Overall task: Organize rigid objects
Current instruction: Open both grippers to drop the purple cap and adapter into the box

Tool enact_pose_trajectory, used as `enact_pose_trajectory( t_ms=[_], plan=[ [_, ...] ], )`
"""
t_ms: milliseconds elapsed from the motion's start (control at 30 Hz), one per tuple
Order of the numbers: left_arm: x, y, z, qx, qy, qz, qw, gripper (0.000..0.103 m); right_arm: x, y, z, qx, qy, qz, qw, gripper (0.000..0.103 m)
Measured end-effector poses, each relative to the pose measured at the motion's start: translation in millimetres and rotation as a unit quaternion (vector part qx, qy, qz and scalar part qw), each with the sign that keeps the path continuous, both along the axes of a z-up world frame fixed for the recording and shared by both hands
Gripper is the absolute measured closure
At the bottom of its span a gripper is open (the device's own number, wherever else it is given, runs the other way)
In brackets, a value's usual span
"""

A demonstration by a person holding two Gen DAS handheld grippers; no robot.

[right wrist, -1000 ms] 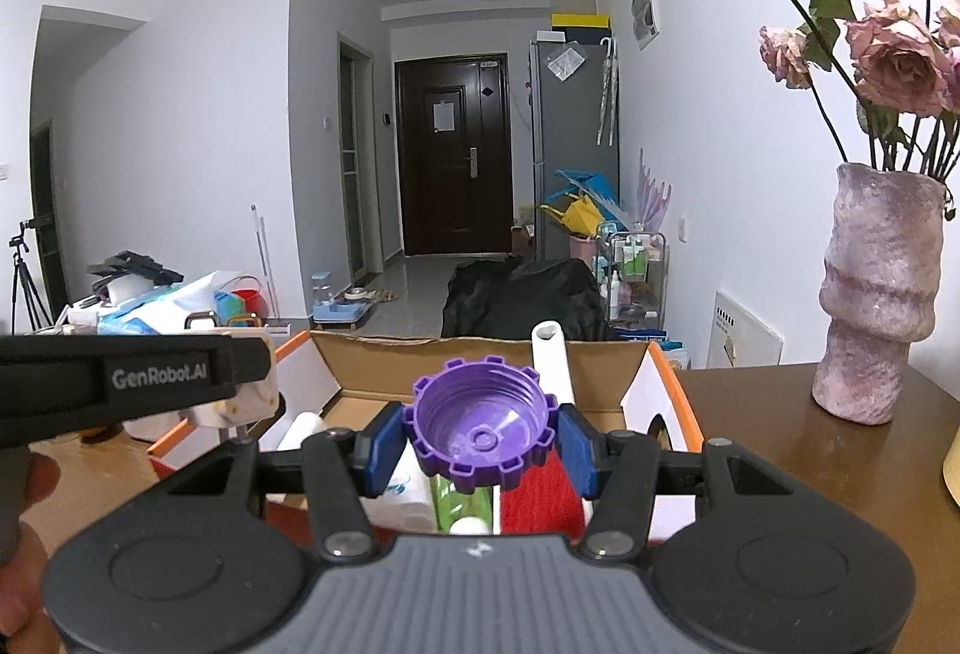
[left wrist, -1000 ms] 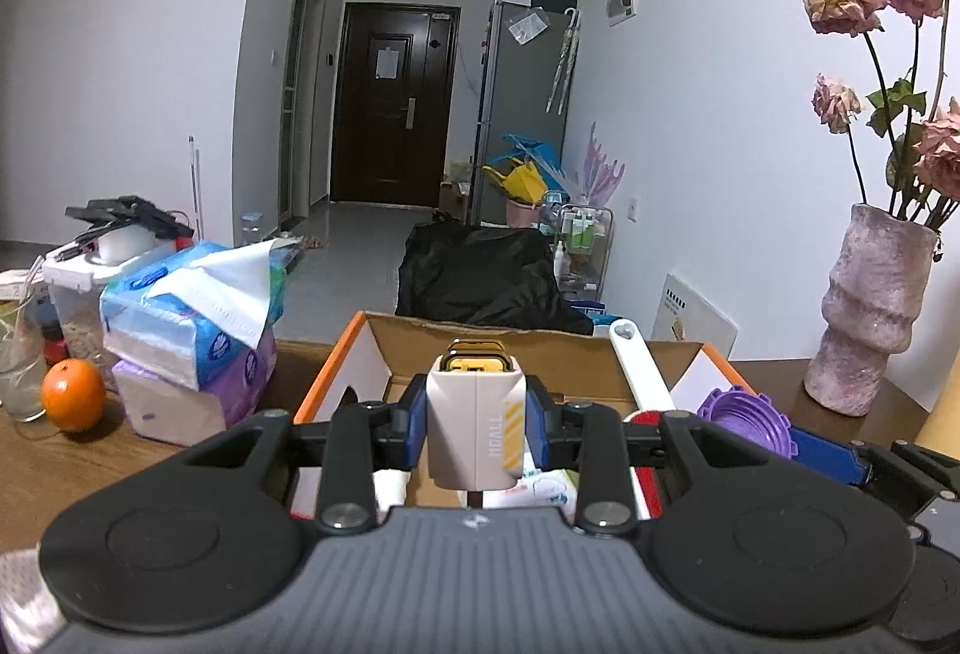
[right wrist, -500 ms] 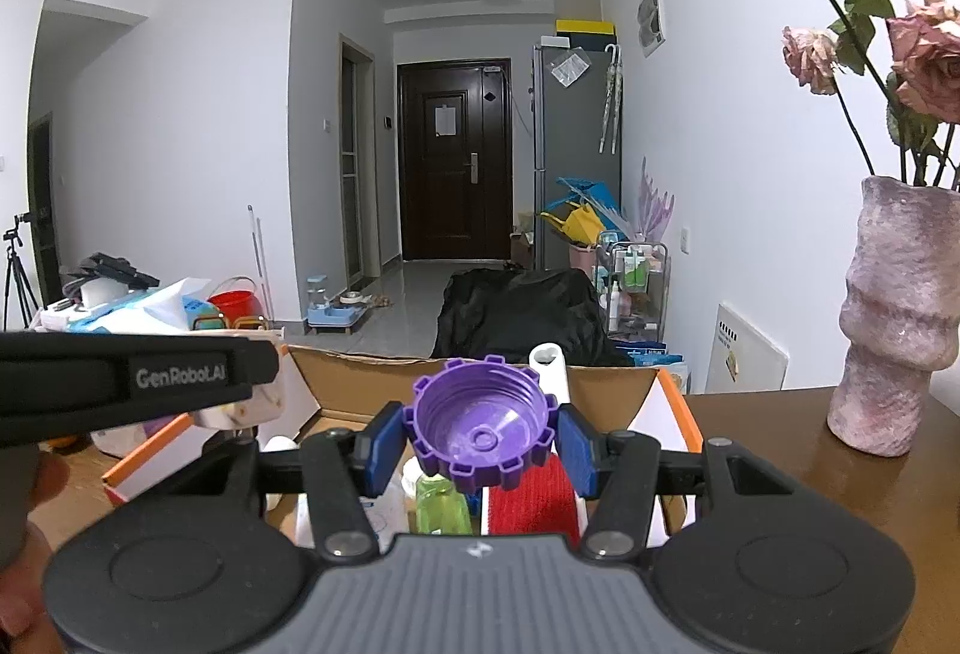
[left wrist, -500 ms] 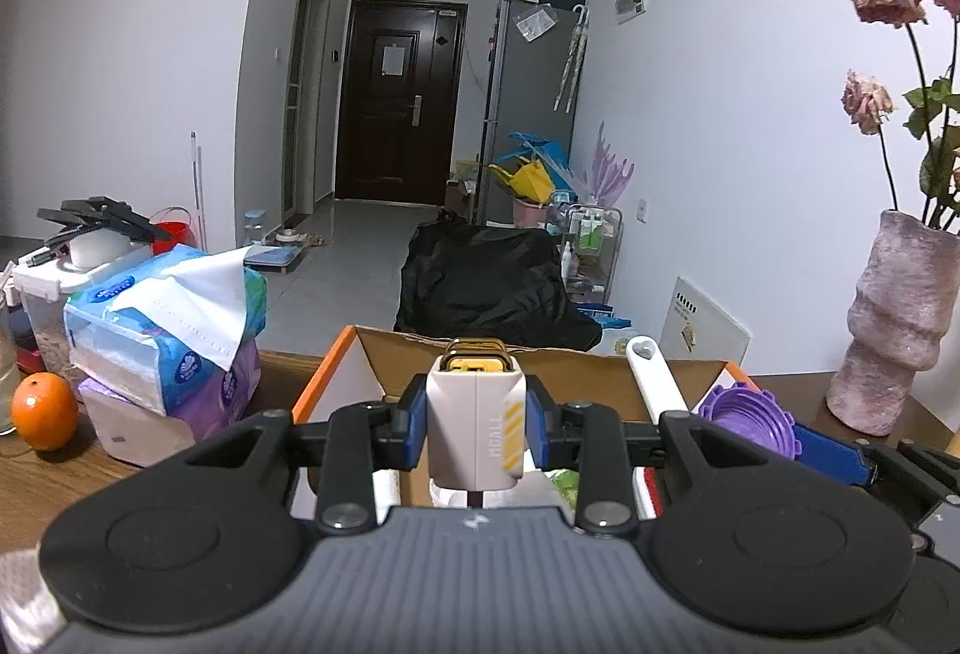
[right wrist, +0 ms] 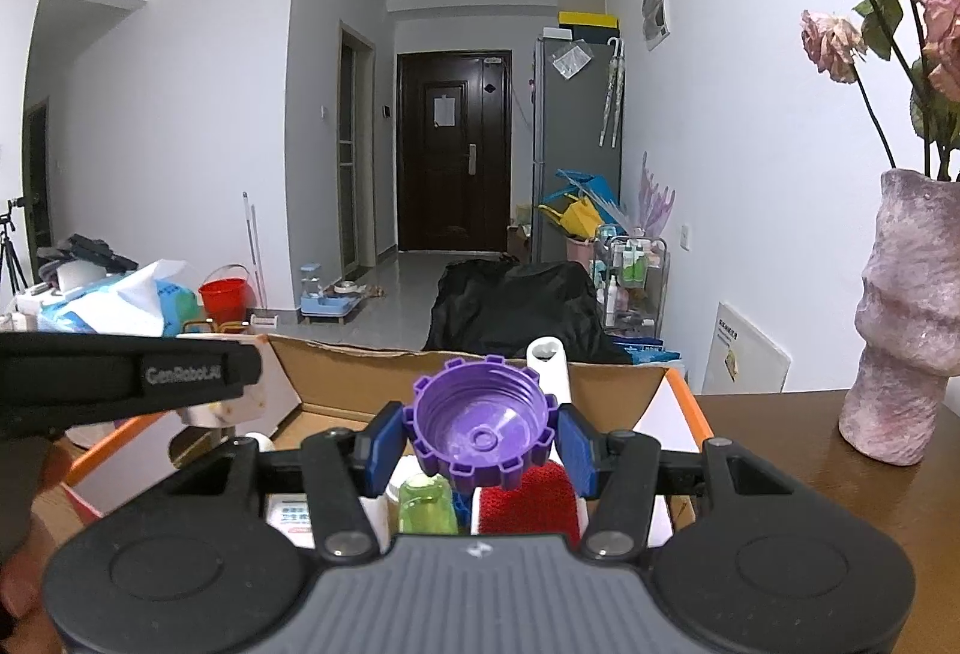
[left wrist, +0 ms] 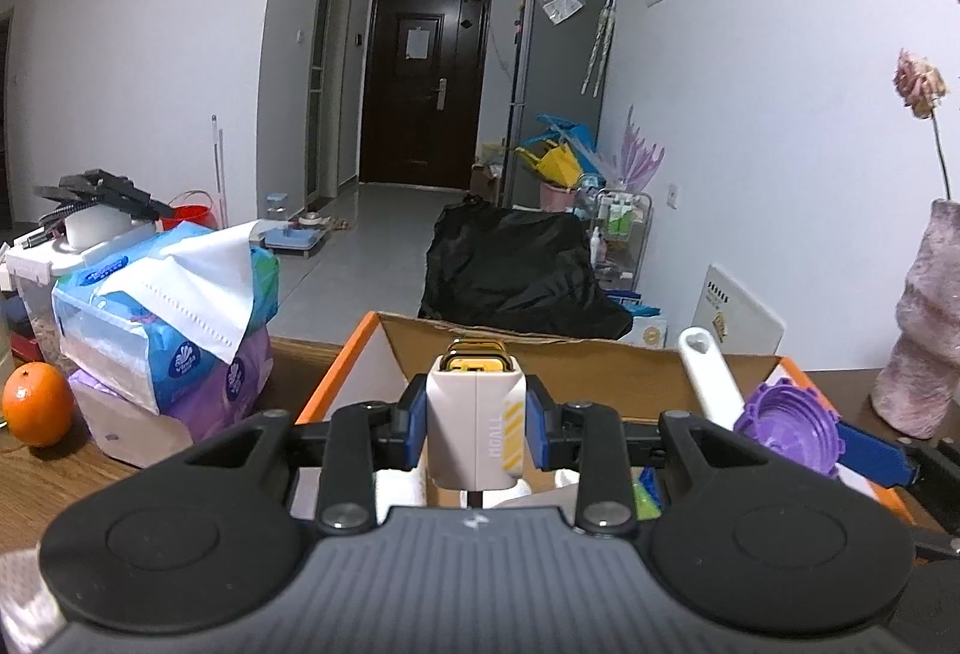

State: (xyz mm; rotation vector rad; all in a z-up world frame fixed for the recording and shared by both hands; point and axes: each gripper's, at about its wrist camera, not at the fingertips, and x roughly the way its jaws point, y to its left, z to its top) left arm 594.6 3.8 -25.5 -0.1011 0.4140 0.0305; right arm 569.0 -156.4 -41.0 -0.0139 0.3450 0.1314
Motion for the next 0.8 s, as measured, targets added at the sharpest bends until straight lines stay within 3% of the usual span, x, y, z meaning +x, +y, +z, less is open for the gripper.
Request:
enact_pose_trajectory(
  t_ms=[200,267,333,367,433,533,800],
  plan=[
    [5,6,-4,0.000,0.012,-0.001,0.9999,0.068,9,-5,-3,0.001,0.016,-0.004,1.000,0.049],
    [4,6,-4,0.000,0.011,0.003,0.9999,0.053,10,-7,-3,0.001,0.021,-0.008,1.000,0.049],
    [1,8,-3,-0.005,0.003,0.004,1.0000,0.027,12,-8,-3,-0.002,0.024,-0.009,1.000,0.039],
    [-1,9,-1,-0.003,-0.002,0.011,0.9999,0.021,12,-10,-3,0.000,0.026,-0.011,1.000,0.027],
    [-4,9,1,0.008,-0.012,0.027,0.9995,0.001,11,-12,-3,0.003,0.020,-0.019,1.000,0.011],
    [-7,12,3,0.015,-0.024,0.036,0.9990,0.000,10,-16,-1,0.005,0.014,-0.031,0.999,0.000],
    [-10,20,7,0.005,-0.022,0.039,0.9990,0.000,8,-21,-1,0.007,0.016,-0.039,0.999,0.000]
  ],
)
